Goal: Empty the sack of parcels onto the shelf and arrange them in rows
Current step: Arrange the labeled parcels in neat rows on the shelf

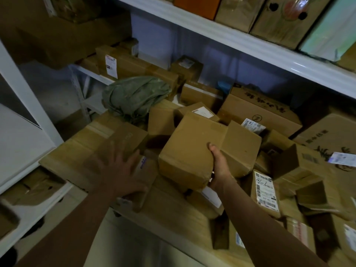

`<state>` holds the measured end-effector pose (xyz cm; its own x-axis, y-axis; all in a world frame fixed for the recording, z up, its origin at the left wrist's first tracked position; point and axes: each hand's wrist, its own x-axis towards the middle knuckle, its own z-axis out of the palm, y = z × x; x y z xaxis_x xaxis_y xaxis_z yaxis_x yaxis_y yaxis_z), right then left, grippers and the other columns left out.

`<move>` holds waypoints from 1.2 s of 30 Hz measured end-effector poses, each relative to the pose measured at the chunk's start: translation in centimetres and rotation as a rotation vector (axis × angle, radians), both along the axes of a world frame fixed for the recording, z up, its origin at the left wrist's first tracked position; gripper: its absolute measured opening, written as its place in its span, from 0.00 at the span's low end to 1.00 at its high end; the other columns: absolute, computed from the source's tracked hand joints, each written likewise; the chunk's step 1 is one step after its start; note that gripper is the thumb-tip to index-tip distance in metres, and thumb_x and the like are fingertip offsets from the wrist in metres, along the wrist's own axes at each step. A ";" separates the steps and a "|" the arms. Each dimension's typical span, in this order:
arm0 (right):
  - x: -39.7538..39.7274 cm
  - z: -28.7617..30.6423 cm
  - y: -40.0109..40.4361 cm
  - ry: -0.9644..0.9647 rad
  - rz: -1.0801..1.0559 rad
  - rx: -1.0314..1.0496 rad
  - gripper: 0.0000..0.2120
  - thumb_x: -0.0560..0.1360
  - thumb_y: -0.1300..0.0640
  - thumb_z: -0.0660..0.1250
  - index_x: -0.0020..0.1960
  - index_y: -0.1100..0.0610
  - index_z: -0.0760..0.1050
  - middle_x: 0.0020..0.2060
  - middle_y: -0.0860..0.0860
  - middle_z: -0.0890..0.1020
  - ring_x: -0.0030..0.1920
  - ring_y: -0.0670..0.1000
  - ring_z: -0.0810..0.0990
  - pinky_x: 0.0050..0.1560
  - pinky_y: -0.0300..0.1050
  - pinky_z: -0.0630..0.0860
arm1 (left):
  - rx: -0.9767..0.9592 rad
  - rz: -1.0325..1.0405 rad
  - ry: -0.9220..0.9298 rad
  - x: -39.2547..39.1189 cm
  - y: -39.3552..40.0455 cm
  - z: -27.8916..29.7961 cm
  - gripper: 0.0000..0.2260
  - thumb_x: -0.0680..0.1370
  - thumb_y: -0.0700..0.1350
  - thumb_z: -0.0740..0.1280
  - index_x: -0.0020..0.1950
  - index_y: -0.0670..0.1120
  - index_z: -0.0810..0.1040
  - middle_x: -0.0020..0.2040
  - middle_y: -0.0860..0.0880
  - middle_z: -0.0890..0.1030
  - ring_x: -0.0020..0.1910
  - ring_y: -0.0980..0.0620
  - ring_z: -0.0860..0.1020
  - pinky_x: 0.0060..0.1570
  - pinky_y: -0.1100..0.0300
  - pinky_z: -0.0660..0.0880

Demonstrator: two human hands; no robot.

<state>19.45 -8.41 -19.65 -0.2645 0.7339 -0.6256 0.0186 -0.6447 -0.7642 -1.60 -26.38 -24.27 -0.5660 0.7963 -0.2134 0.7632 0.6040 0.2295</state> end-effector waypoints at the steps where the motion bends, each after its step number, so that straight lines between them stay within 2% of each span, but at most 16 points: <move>1: 0.2 -0.1 0.1 0.027 -0.016 -0.005 0.40 0.63 0.38 0.73 0.71 0.46 0.63 0.59 0.56 0.78 0.54 0.59 0.79 0.46 0.56 0.79 | -0.043 -0.044 -0.002 0.5 0.1 -0.4 0.59 0.51 0.82 0.56 0.76 0.60 0.41 0.76 0.44 0.33 0.73 0.38 0.30 0.68 0.28 0.44; 3: 0.8 -0.5 0.8 0.071 -0.042 -0.003 0.42 0.59 0.37 0.75 0.69 0.46 0.65 0.59 0.56 0.79 0.55 0.61 0.80 0.49 0.61 0.79 | -0.069 -0.050 -0.054 0.4 0.7 -0.9 0.54 0.58 0.76 0.64 0.75 0.63 0.39 0.76 0.45 0.31 0.73 0.38 0.30 0.68 0.28 0.45; 6: 2.3 -0.3 1.6 0.085 -0.067 0.021 0.46 0.52 0.35 0.79 0.67 0.43 0.67 0.60 0.56 0.79 0.56 0.63 0.80 0.54 0.69 0.75 | 0.011 -0.054 -0.027 -0.9 2.1 -1.2 0.48 0.63 0.70 0.68 0.75 0.65 0.43 0.77 0.46 0.35 0.75 0.38 0.35 0.68 0.30 0.50; 8: 3.6 -0.1 2.0 0.109 -0.107 0.041 0.45 0.54 0.37 0.79 0.67 0.45 0.67 0.59 0.57 0.80 0.56 0.64 0.80 0.54 0.70 0.74 | 0.040 -0.040 0.036 -1.9 3.1 -1.4 0.44 0.68 0.65 0.68 0.75 0.63 0.45 0.78 0.43 0.40 0.75 0.36 0.39 0.69 0.33 0.53; 11: 5.6 0.1 2.8 0.146 -0.157 0.094 0.37 0.60 0.40 0.76 0.65 0.49 0.70 0.58 0.57 0.81 0.56 0.63 0.80 0.57 0.69 0.74 | 0.094 -0.007 0.079 -0.2 4.9 -0.4 0.37 0.74 0.56 0.67 0.77 0.57 0.50 0.78 0.41 0.49 0.76 0.38 0.47 0.70 0.36 0.56; 14: 7.2 0.8 3.4 0.158 -0.166 0.140 0.39 0.58 0.39 0.78 0.65 0.48 0.70 0.59 0.57 0.81 0.57 0.62 0.81 0.57 0.67 0.75 | 0.233 -0.238 0.176 5.7 8.0 1.2 0.27 0.76 0.54 0.62 0.74 0.55 0.58 0.76 0.46 0.57 0.76 0.42 0.52 0.69 0.37 0.58; 16: 8.3 1.7 3.7 0.088 -0.185 0.230 0.40 0.61 0.41 0.76 0.69 0.48 0.67 0.60 0.56 0.79 0.57 0.60 0.81 0.57 0.65 0.76 | 0.163 -0.403 0.088 10.6 10.2 1.3 0.25 0.78 0.57 0.57 0.74 0.54 0.59 0.77 0.49 0.56 0.77 0.44 0.47 0.71 0.36 0.52; 18: 9.8 2.5 4.2 -0.042 -0.201 0.340 0.39 0.66 0.44 0.74 0.73 0.47 0.62 0.61 0.54 0.76 0.57 0.57 0.79 0.59 0.61 0.76 | 0.010 -0.492 -0.011 14.2 11.9 0.6 0.26 0.78 0.61 0.53 0.74 0.54 0.58 0.78 0.49 0.54 0.77 0.43 0.41 0.72 0.35 0.45; 20: 11.4 2.8 4.7 -0.134 -0.203 0.393 0.39 0.67 0.45 0.74 0.74 0.47 0.60 0.62 0.52 0.75 0.56 0.56 0.78 0.59 0.59 0.76 | -0.112 -0.540 -0.074 15.7 12.6 -0.5 0.29 0.77 0.65 0.52 0.76 0.57 0.52 0.79 0.48 0.49 0.76 0.42 0.36 0.71 0.33 0.41; 22: 12.5 2.8 5.0 -0.147 -0.201 0.404 0.39 0.68 0.46 0.73 0.74 0.47 0.59 0.61 0.52 0.75 0.55 0.55 0.78 0.58 0.58 0.77 | -0.194 -0.597 -0.035 15.8 12.5 -1.6 0.33 0.75 0.68 0.52 0.76 0.61 0.45 0.79 0.50 0.43 0.75 0.40 0.33 0.69 0.31 0.39; 25: 12.9 2.5 5.2 -0.155 -0.230 0.426 0.40 0.68 0.45 0.73 0.74 0.47 0.58 0.63 0.52 0.74 0.57 0.55 0.78 0.59 0.58 0.77 | -0.241 -0.625 0.043 14.9 11.2 -2.0 0.35 0.73 0.71 0.53 0.75 0.64 0.42 0.78 0.53 0.38 0.74 0.39 0.32 0.67 0.29 0.38; 30: 12.2 2.5 5.3 -0.267 -0.214 0.493 0.49 0.55 0.34 0.74 0.71 0.38 0.58 0.65 0.52 0.70 0.61 0.57 0.74 0.60 0.60 0.75 | -0.269 -0.548 0.061 13.1 8.2 -1.4 0.36 0.72 0.71 0.55 0.75 0.64 0.43 0.78 0.53 0.40 0.75 0.40 0.35 0.68 0.29 0.43; 36: 11.7 1.4 4.3 -0.556 0.031 0.719 0.48 0.61 0.36 0.74 0.73 0.38 0.52 0.67 0.51 0.62 0.66 0.57 0.67 0.63 0.62 0.72 | -0.316 -0.462 0.052 12.9 6.7 0.6 0.35 0.72 0.66 0.61 0.75 0.63 0.49 0.78 0.53 0.46 0.76 0.40 0.40 0.69 0.30 0.46</move>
